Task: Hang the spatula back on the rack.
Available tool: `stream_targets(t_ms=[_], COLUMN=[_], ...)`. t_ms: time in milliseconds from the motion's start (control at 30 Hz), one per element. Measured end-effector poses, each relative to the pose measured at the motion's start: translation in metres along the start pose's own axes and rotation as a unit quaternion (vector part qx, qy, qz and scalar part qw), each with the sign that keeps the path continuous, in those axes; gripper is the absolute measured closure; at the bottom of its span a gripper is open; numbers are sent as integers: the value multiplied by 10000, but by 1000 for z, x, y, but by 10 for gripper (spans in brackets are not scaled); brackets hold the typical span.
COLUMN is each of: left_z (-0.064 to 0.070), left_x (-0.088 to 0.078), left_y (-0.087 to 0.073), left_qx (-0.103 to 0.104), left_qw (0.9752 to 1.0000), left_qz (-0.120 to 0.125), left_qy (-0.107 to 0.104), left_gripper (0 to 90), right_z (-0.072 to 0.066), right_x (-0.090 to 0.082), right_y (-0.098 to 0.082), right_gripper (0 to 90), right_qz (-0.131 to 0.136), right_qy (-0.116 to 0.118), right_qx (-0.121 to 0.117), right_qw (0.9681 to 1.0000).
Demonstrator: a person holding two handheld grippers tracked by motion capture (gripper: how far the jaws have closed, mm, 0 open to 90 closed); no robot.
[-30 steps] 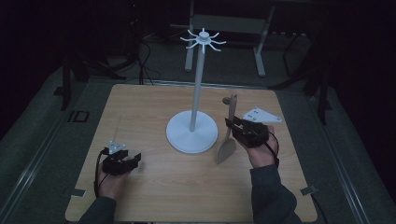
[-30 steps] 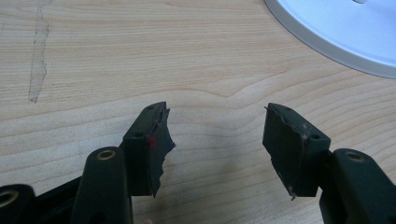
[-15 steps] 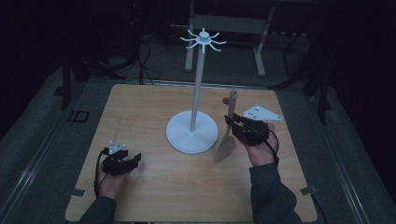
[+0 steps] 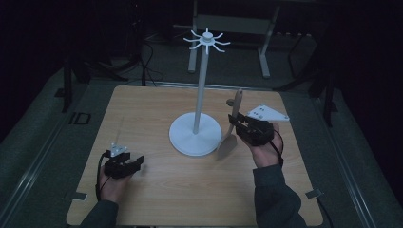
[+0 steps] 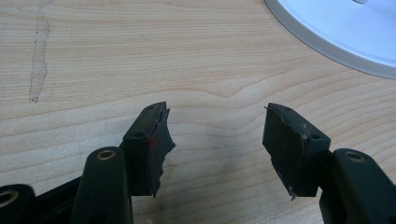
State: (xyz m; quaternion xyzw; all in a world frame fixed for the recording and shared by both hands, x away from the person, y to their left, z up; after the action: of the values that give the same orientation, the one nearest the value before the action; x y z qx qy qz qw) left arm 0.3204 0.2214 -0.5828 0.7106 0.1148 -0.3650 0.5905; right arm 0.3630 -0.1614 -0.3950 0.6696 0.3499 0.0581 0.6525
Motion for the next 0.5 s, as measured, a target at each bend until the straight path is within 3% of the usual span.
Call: stream_targets(t_ms=[500], left_z=[0], left_x=[0], left_y=[0], left_qx=[7], left_qw=[10000], left_qz=[5], left_qy=[7], left_gripper=[412], right_z=[-4], right_x=[0], right_y=[11], right_gripper=[752], right_qz=[116], right_qy=[74], right_qx=[14], right_qw=[9999])
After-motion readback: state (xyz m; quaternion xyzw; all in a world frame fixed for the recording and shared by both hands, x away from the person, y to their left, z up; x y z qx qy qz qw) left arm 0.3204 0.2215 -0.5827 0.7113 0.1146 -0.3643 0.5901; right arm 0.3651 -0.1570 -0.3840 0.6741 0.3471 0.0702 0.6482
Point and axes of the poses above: each handheld gripper's, and its own axes: x roughly forward along the jaws, y roughly out of its top, z roughly to its right, the point moved 4 cm from there along x, roughly forward along the jaws, and after that the axes turned 13 degrees about x, right-handed, at the moved point
